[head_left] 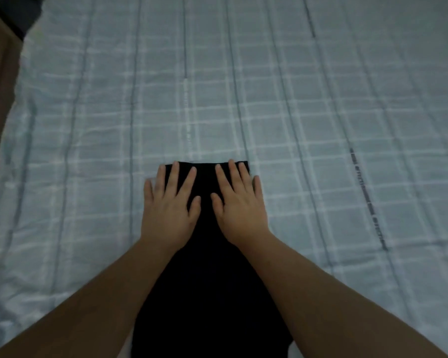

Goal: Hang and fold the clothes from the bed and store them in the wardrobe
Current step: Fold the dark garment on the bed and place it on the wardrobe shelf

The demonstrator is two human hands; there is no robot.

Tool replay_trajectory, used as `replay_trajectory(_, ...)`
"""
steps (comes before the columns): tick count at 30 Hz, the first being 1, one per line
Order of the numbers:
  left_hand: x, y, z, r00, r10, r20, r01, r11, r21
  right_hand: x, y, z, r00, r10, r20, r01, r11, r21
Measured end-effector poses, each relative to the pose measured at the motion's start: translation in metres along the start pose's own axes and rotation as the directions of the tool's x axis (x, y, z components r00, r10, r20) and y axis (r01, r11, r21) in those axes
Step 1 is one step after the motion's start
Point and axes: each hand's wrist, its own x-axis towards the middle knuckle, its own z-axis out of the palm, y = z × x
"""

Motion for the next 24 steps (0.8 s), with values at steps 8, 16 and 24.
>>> replay_trajectory(8, -0.147, 0.037, -0.044, 0.997, 0.069, 0.039, -0.066, 0.996, -0.059, -0.175, -0.031, -0.031, 0.996, -0.04, 0.074, 0.038, 0.999, 0.035)
replay_trajectory(16, -0.296, 0.037, -0.008, 0.967, 0.104, 0.234, -0.107, 0.994, 0.002, -0.307, -0.037, 0.007, 0.975, -0.049, 0.215, 0.065, 0.996, -0.068)
replay_trajectory(24, -0.308, 0.028, 0.008, 0.975, 0.186, 0.121, -0.189, 0.982, 0.011, -0.319, -0.031, 0.021, 0.976, -0.087, 0.202, 0.109, 0.989, -0.101)
